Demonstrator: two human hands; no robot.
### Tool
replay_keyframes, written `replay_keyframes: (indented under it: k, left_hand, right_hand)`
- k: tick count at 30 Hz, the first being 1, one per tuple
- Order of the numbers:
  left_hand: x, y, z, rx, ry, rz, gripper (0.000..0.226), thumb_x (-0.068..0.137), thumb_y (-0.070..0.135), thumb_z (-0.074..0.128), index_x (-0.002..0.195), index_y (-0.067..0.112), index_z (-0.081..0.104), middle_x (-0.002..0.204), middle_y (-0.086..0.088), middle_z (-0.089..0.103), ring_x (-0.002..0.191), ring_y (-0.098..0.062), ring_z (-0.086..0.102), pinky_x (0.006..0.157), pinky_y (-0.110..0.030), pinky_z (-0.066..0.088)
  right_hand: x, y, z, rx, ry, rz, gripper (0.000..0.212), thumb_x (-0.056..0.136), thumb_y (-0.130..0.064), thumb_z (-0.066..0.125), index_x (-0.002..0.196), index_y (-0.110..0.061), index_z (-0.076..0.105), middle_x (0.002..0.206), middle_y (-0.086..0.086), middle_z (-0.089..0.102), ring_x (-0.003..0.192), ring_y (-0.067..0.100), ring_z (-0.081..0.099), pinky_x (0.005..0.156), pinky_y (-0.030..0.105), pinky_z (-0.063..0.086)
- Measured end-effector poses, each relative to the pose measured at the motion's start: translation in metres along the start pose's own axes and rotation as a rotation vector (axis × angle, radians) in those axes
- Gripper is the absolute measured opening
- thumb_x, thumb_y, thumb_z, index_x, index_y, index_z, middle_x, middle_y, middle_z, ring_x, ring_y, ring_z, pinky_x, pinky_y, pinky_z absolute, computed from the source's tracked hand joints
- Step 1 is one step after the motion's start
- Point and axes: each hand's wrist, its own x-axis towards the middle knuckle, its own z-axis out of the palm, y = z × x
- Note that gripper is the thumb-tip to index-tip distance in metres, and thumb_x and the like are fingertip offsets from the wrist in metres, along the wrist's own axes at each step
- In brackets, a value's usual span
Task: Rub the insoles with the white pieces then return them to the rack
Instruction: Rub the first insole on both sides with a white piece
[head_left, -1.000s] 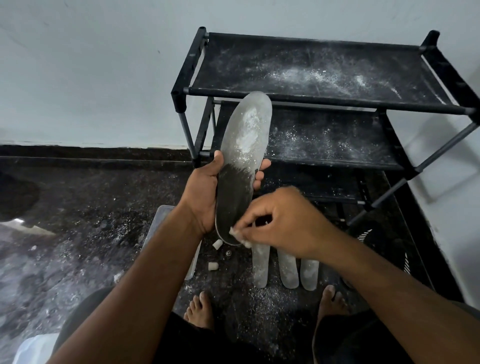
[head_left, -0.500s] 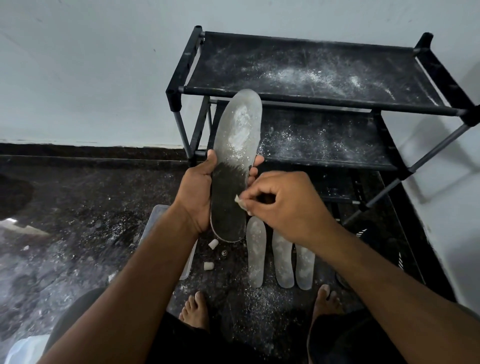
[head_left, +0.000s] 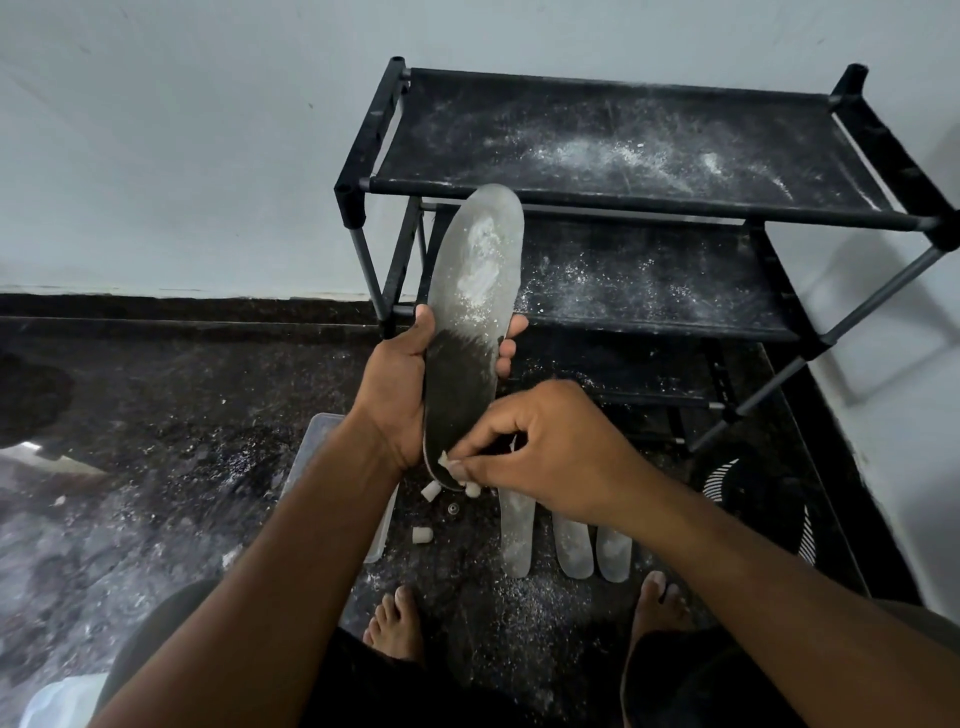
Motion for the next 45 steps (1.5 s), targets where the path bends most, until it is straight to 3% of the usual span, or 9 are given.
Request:
replay_keyframes:
  k: [5, 10, 15, 21, 27, 32, 37, 43, 45]
  left_hand:
    - [-0.001, -0.006, 0.007, 0.024, -0.024, -0.029, 0.07, 0.11, 0.053, 0.028, 0.14, -0.005, 0.054, 0.14, -0.025, 0.061, 0.124, -0.033, 0.063, 0.097, -0.045, 0.058]
    - [-0.002, -0.004, 0.005, 0.043, 0.043, 0.013, 0.068, 0.111, 0.051, 0.023, 0.133, -0.003, 0.059, 0.134, -0.025, 0.065, 0.101, -0.027, 0.067, 0.091, -0.037, 0.059]
    - [-0.006, -0.005, 0.012, 0.03, 0.043, -0.006, 0.065, 0.111, 0.047, 0.028, 0.135, -0.006, 0.058, 0.13, -0.026, 0.067, 0.109, -0.032, 0.071, 0.093, -0.043, 0.06]
    - [-0.006, -0.004, 0.01, 0.039, 0.043, -0.013, 0.066, 0.111, 0.047, 0.025, 0.139, -0.005, 0.054, 0.137, -0.028, 0.062, 0.117, -0.033, 0.064, 0.103, -0.044, 0.054]
    - [-0.012, -0.003, 0.017, 0.05, 0.019, -0.013, 0.056, 0.107, 0.035, 0.029, 0.142, 0.0, 0.054, 0.125, -0.024, 0.066, 0.102, -0.032, 0.067, 0.087, -0.045, 0.061]
    - [-0.011, -0.005, 0.021, 0.189, 0.043, -0.026, 0.065, 0.109, 0.05, 0.028, 0.135, 0.001, 0.062, 0.123, -0.024, 0.066, 0.109, -0.032, 0.065, 0.101, -0.045, 0.052]
    - [-0.022, -0.002, 0.023, 0.33, 0.084, -0.069, 0.062, 0.108, 0.051, 0.035, 0.121, 0.0, 0.066, 0.096, -0.023, 0.073, 0.076, -0.03, 0.072, 0.069, -0.044, 0.063]
    - [-0.023, 0.0, 0.02, 0.449, 0.149, -0.083, 0.058, 0.109, 0.048, 0.04, 0.119, -0.004, 0.063, 0.084, -0.023, 0.072, 0.065, -0.031, 0.071, 0.06, -0.043, 0.064]
    - [-0.023, 0.0, 0.021, 0.461, 0.163, -0.097, 0.057, 0.109, 0.047, 0.039, 0.116, -0.003, 0.065, 0.085, -0.023, 0.073, 0.066, -0.032, 0.071, 0.062, -0.044, 0.063]
  right_hand:
    - [0.01, 0.009, -0.007, -0.179, 0.324, -0.073, 0.006, 0.084, -0.016, 0.076, 0.088, -0.013, 0.078, 0.086, -0.005, 0.072, 0.082, 0.007, 0.066, 0.08, 0.034, 0.056]
    - [0.004, 0.003, 0.003, -0.035, 0.019, -0.011, 0.005, 0.082, -0.019, 0.079, 0.084, -0.014, 0.079, 0.079, -0.005, 0.073, 0.072, 0.007, 0.068, 0.072, 0.034, 0.057]
    - [0.011, 0.014, -0.017, -0.279, 0.266, -0.072, 0.009, 0.085, -0.021, 0.074, 0.092, -0.016, 0.078, 0.087, -0.008, 0.07, 0.081, 0.004, 0.063, 0.077, 0.033, 0.055]
    - [0.004, 0.01, -0.01, -0.116, 0.024, -0.02, 0.004, 0.081, -0.015, 0.078, 0.084, -0.015, 0.079, 0.082, -0.009, 0.071, 0.076, 0.003, 0.066, 0.072, 0.023, 0.056]
    - [0.013, 0.028, -0.034, -0.37, 0.377, -0.075, 0.012, 0.087, -0.022, 0.073, 0.098, -0.023, 0.076, 0.094, -0.013, 0.07, 0.09, 0.005, 0.06, 0.085, 0.036, 0.052]
    - [0.013, 0.023, -0.012, -0.464, 0.167, -0.212, 0.013, 0.091, -0.017, 0.066, 0.1, -0.012, 0.074, 0.09, -0.002, 0.064, 0.091, 0.011, 0.051, 0.082, 0.031, 0.048]
    - [0.017, 0.03, -0.026, -0.498, 0.364, -0.211, 0.02, 0.091, -0.01, 0.066, 0.109, -0.009, 0.072, 0.099, -0.004, 0.06, 0.097, 0.007, 0.044, 0.087, 0.017, 0.04]
    - [0.013, 0.026, -0.021, -0.573, -0.047, -0.199, 0.007, 0.085, -0.008, 0.069, 0.084, -0.013, 0.074, 0.092, -0.009, 0.056, 0.094, 0.008, 0.045, 0.08, 0.033, 0.048]
    - [0.013, 0.027, -0.029, -0.46, 0.008, -0.182, 0.01, 0.089, -0.014, 0.068, 0.091, -0.018, 0.076, 0.093, -0.012, 0.059, 0.094, 0.006, 0.047, 0.08, 0.026, 0.045]
